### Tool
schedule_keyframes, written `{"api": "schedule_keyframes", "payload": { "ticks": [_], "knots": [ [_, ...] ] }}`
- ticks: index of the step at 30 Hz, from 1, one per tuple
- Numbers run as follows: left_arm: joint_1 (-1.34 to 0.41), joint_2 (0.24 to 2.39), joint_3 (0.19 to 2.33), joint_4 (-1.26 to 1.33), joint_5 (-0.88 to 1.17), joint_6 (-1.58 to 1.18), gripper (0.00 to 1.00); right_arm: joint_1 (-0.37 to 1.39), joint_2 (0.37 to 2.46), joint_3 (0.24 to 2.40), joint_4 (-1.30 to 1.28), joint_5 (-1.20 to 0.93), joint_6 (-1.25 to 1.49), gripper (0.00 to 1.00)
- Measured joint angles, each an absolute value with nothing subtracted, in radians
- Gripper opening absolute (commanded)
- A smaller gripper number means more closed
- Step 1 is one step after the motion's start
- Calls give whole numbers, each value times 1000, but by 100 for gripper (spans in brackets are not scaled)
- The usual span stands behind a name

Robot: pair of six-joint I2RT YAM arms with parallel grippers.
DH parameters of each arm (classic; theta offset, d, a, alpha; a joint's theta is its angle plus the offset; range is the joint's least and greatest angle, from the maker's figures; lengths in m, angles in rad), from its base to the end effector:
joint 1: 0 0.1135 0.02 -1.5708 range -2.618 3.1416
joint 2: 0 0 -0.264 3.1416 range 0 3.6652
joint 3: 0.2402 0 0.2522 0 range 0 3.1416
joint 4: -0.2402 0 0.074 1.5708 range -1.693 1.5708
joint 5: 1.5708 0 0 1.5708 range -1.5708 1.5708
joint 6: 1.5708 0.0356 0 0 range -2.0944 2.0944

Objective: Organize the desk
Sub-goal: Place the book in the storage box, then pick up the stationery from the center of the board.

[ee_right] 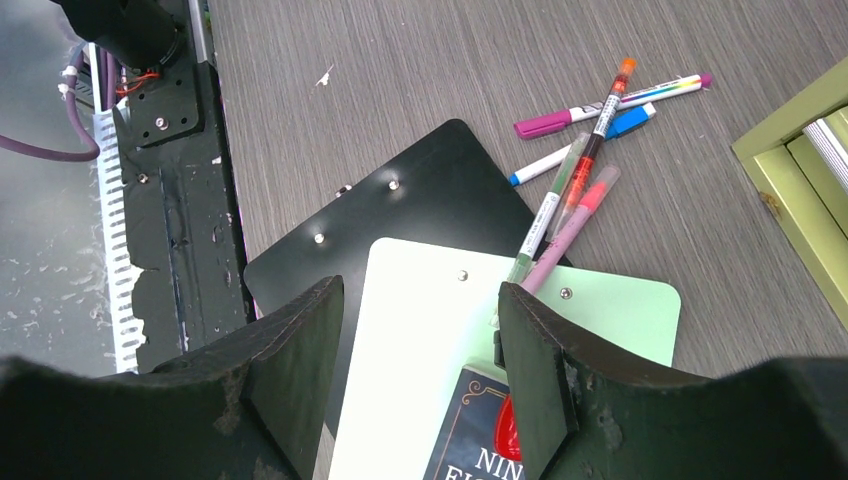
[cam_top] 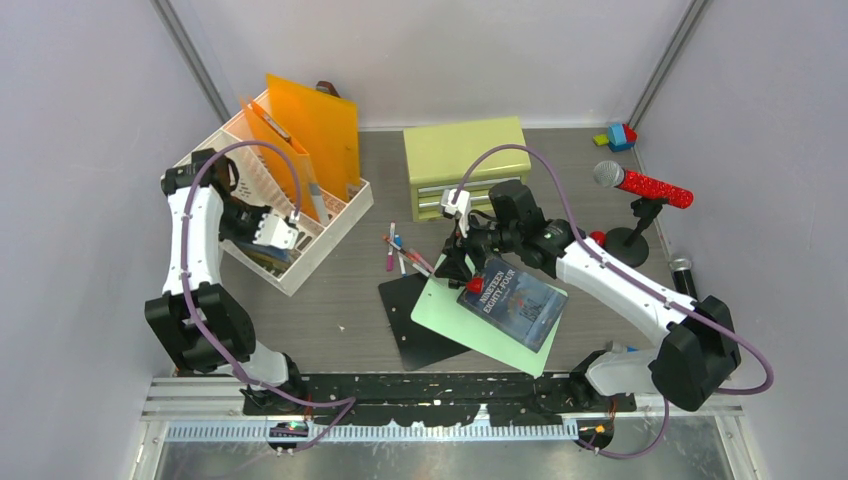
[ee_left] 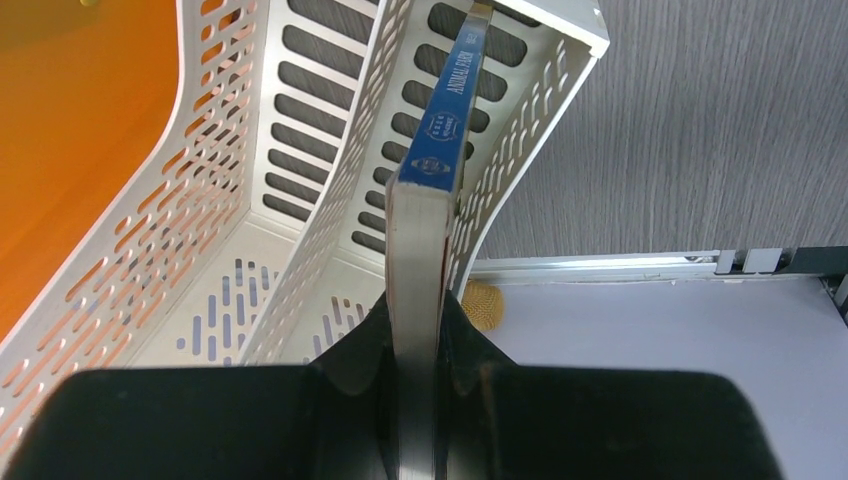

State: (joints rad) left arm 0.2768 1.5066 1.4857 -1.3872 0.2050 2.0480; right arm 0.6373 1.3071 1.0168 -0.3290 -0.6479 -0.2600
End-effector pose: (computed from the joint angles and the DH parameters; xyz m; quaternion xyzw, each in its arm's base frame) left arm 0.2587 0.0660 0.3244 0.7729 0.6210 0.0337 0.1257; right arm 0.2174 0.1877 0.2963 -0.4969 0.6961 0.3594 0.3734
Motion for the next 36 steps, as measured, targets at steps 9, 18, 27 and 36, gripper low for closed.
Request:
{"api": "schedule_keyframes", "payload": {
  "ticks": [9, 18, 27, 36],
  "knots": [
    [277, 1504, 1485, -1381, 184, 2048, 13, 637, 1314, 1017, -329, -648, -264, 64],
    [290, 1435, 1406, -1271, 149, 2048, 50, 637, 1323, 1017, -330, -648, -265, 64],
    [291, 1358, 1406, -1246, 205, 2047, 84, 637, 1323, 1017, -330, -648, -265, 64],
    [292, 1208, 1397, -1229, 355, 1975, 100, 637, 1323, 1017, -335, -645, -264, 66]
  ]
}}
